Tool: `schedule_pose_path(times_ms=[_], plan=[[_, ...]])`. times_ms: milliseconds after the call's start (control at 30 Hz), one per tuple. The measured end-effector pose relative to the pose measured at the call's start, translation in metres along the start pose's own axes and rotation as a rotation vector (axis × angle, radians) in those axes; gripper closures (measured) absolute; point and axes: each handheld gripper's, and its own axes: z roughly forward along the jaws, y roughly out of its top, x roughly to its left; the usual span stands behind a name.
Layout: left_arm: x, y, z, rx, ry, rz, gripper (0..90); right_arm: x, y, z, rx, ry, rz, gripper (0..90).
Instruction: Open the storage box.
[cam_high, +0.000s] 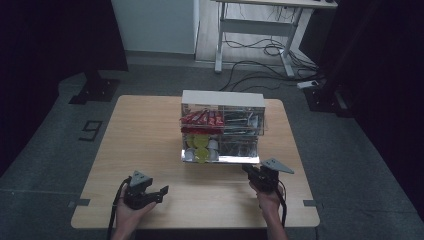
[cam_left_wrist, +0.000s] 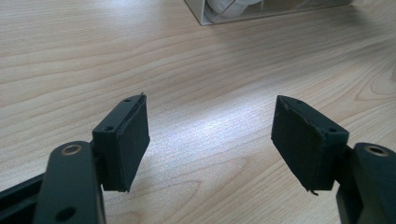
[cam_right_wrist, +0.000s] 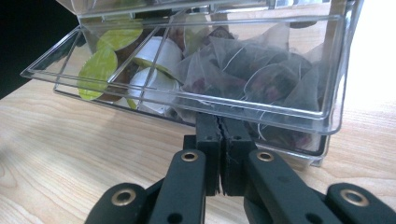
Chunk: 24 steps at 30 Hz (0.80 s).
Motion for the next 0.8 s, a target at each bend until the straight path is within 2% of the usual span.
schedule_pose_path(times_ms=[467, 800], plan=[[-0.003, 0.002, -0.005, -0.014, 0.0, 0.007, 28.0, -0.001, 0.009, -0.004, -0.039, -0.003, 0.003, 86.9], [0.001, 0.002, -0.004, -0.009, 0.008, -0.001, 28.0, 0.0, 0.018, -0.004, -0.057, -0.004, 0.002, 86.9]])
